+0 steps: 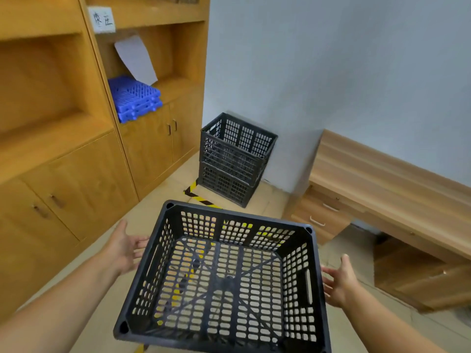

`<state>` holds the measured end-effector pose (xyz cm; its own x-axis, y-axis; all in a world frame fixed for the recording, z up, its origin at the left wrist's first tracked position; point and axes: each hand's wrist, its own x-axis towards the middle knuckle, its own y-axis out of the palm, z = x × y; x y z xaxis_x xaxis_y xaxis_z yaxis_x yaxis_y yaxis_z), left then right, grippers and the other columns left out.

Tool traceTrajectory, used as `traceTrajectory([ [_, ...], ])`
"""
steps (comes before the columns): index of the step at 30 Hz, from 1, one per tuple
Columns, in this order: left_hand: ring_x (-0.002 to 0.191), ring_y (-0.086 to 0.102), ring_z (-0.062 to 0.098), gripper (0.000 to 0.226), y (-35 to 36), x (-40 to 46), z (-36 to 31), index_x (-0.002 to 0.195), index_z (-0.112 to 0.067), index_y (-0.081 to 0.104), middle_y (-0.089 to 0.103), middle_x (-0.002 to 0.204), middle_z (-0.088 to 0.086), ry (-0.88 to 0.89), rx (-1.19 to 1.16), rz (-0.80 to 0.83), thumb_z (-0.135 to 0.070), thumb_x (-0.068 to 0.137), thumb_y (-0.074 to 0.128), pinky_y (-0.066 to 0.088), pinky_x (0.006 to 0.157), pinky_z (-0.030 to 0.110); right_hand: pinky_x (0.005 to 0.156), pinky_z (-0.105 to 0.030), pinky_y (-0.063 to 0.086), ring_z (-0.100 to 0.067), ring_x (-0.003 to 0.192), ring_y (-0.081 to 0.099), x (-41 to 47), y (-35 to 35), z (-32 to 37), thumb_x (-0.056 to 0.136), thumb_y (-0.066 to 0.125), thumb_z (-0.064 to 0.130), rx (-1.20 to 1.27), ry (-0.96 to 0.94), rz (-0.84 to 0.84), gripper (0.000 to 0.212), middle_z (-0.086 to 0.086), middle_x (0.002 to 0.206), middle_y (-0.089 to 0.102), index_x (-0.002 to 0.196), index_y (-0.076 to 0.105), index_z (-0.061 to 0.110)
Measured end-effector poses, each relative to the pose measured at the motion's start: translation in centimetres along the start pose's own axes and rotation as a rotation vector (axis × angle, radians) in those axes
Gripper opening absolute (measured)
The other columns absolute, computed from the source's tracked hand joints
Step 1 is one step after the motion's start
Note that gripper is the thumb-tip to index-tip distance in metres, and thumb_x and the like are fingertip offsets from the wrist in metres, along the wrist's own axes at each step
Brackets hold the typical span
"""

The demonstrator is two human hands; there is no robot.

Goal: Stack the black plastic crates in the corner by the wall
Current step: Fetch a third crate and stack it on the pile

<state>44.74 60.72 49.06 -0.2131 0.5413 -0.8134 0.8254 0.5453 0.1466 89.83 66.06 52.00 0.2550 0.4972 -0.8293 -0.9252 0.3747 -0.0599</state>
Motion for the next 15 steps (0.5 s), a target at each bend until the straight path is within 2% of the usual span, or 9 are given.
traceTrajectory([
  [2, 0.104, 0.047, 0.028, 0.089, -0.2, 1.4, -2.5, 0.131, -0.005, 0.046, 0.052, 0.115, 0.015, 0.008, -0.02, -0.012, -0.074, 0.085, 0.011, 0.035, 0.09, 0.043, 0.082, -0.044, 0.043, -0.031, 0.09, 0.053, 0.5, 2.3, 1.5, 0.086, 0.025, 0.072, 0.003, -0.01, 0.005, 0.081, -0.018, 0.114, 0.054, 0.126, 0.05, 0.005],
  [5, 0.104, 0.045, 0.027, 0.085, 0.4, 3.3, -6.1, 0.139, -0.01, 0.038, 0.052, 0.113, 0.014, 0.043, -0.033, -0.015, -0.072, 0.087, 0.012, 0.034, 0.089, 0.041, 0.068, -0.036, 0.043, -0.026, 0.082, 0.051, 1.9, 5.5, 4.1, 0.087, 0.024, 0.071, 0.003, -0.025, 0.013, 0.079, -0.014, 0.096, 0.054, 0.12, 0.054, 0.005],
  [8, 0.105, 0.046, 0.027, 0.085, 1.3, 5.5, -9.4, 0.14, -0.01, 0.038, 0.051, 0.117, 0.014, 0.062, -0.058, -0.024, -0.072, 0.087, 0.013, 0.036, 0.088, 0.041, 0.067, -0.034, 0.04, -0.023, 0.075, 0.048, 3.8, 8.4, 7.0, 0.086, 0.025, 0.072, 0.007, -0.027, 0.019, 0.077, -0.01, 0.086, 0.051, 0.115, 0.055, 0.007],
  [12, 0.1, 0.051, 0.027, 0.084, 2.8, 8.6, -13.8, 0.135, -0.011, 0.043, 0.053, 0.118, 0.015, 0.071, -0.084, -0.039, -0.074, 0.086, 0.015, 0.037, 0.089, 0.042, 0.069, -0.037, 0.043, -0.024, 0.076, 0.051, 6.9, 12.5, 11.1, 0.086, 0.027, 0.071, 0.016, -0.025, 0.03, 0.072, -0.011, 0.086, 0.055, 0.098, 0.056, 0.006],
  [15, 0.11, 0.05, 0.029, 0.086, 4.2, 11.3, -17.6, 0.133, -0.012, 0.045, 0.054, 0.121, 0.016, 0.069, -0.069, -0.046, -0.076, 0.084, 0.014, 0.036, 0.093, 0.045, 0.062, -0.034, 0.041, -0.021, 0.068, 0.048, 9.6, 16.0, 14.4, 0.088, 0.026, 0.069, 0.021, 0.001, 0.034, 0.069, -0.008, 0.077, 0.052, 0.086, 0.054, 0.006],
])
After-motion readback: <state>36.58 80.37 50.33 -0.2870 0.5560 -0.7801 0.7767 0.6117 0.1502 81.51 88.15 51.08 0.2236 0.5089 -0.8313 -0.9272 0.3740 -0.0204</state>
